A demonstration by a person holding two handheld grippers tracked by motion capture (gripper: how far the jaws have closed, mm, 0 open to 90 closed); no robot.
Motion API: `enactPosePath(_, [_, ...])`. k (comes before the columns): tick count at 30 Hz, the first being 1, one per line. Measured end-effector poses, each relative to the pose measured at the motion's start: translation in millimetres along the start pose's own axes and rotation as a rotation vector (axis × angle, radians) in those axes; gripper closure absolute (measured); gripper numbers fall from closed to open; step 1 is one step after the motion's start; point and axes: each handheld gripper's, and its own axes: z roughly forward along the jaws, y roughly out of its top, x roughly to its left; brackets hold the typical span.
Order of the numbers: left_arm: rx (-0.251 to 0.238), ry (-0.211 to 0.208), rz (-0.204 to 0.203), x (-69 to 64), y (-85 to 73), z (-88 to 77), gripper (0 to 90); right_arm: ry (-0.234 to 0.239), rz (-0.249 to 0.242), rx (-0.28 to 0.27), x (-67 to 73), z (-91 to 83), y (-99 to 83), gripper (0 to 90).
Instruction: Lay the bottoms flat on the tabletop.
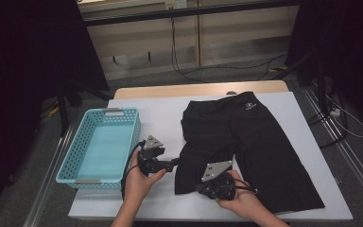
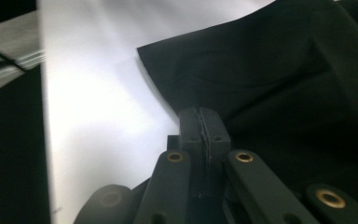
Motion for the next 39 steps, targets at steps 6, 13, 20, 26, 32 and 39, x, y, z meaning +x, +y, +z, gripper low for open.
enactPosePath(6, [-0.005, -0.003, -0.011, 0.2, -0.1, 1.4, 27.3, 0.056, -0.050, 0.042, 9.6, -6.2, -2.5, 90.0])
enactPosePath(13, [-0.006, -0.004, -0.014, 1.1, 0.5, 1.4, 27.1, 0.007, -0.080, -0.026, 14.2, -3.6, 2.0, 59.1])
enactPosePath(20, [-0.013, 0.001, -0.026, 2.5, -0.2, 1.3, 26.8, -0.022, -0.135, -0.021, 25.6, 13.7, 5.8, 50.6])
enactPosePath(26, [-0.012, 0.001, -0.022, 2.5, 0.6, 1.5, 26.8, -0.034, -0.103, -0.046, 17.0, 16.5, 7.0, 75.9])
enactPosePath(32, [-0.017, 0.000, -0.023, 2.6, 0.8, 1.0, 26.8, -0.015, -0.055, -0.057, 8.6, 17.5, 8.3, 89.1])
enactPosePath(39, [-0.010, -0.011, -0.041, 0.8, -0.1, 5.2, 26.6, 0.076, -0.080, -0.025, 22.3, 7.6, 5.2, 89.2])
